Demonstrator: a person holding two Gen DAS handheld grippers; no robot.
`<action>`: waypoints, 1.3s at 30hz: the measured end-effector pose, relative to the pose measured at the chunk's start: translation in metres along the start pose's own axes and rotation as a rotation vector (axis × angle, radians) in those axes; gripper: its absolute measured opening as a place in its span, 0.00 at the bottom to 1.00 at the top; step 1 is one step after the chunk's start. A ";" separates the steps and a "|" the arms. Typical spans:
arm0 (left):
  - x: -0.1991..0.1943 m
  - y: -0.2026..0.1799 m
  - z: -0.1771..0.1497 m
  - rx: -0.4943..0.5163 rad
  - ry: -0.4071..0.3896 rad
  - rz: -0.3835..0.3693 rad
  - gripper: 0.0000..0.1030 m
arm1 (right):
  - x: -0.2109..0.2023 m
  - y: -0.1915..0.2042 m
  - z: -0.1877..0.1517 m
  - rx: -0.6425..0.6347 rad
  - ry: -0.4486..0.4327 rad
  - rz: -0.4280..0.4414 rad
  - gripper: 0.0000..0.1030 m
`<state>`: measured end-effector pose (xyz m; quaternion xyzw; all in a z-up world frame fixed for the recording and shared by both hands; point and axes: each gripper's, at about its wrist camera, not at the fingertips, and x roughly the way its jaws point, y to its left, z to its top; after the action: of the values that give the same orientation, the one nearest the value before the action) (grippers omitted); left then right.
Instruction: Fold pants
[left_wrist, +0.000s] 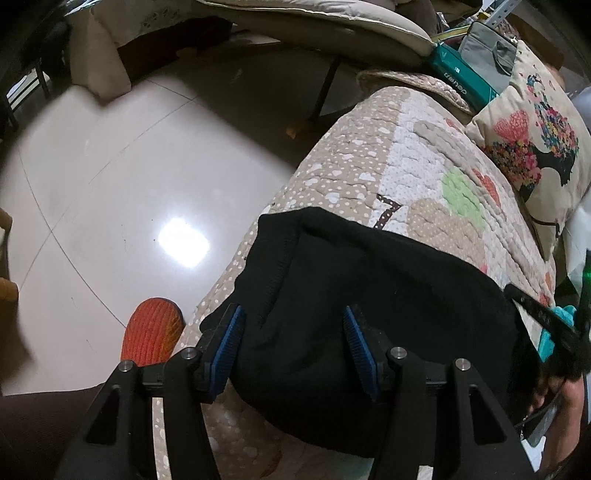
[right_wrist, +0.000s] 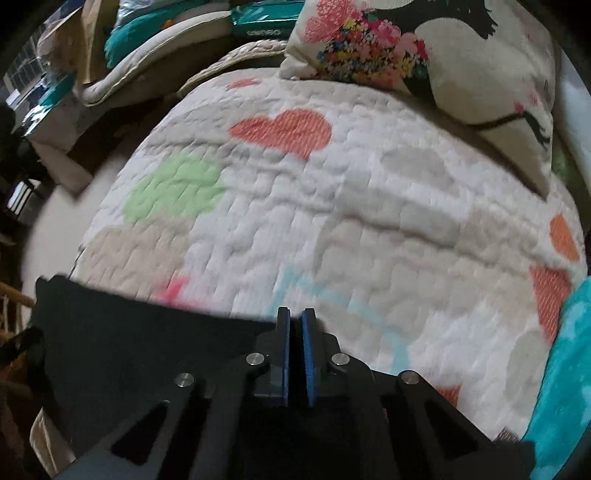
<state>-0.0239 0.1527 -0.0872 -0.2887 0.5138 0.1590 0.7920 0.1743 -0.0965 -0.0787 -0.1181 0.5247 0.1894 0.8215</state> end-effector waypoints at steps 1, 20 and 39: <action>0.000 0.001 0.001 0.000 -0.002 0.000 0.53 | 0.003 -0.002 0.005 0.003 -0.008 -0.024 0.01; -0.025 0.093 -0.009 -0.326 -0.031 -0.256 0.56 | -0.025 0.145 0.032 -0.215 0.055 0.463 0.45; 0.023 0.081 -0.024 -0.389 0.049 -0.266 0.67 | 0.048 0.295 0.030 -0.607 0.251 0.290 0.51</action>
<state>-0.0762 0.2004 -0.1391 -0.5046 0.4501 0.1423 0.7229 0.0886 0.1901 -0.1084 -0.3036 0.5527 0.4352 0.6426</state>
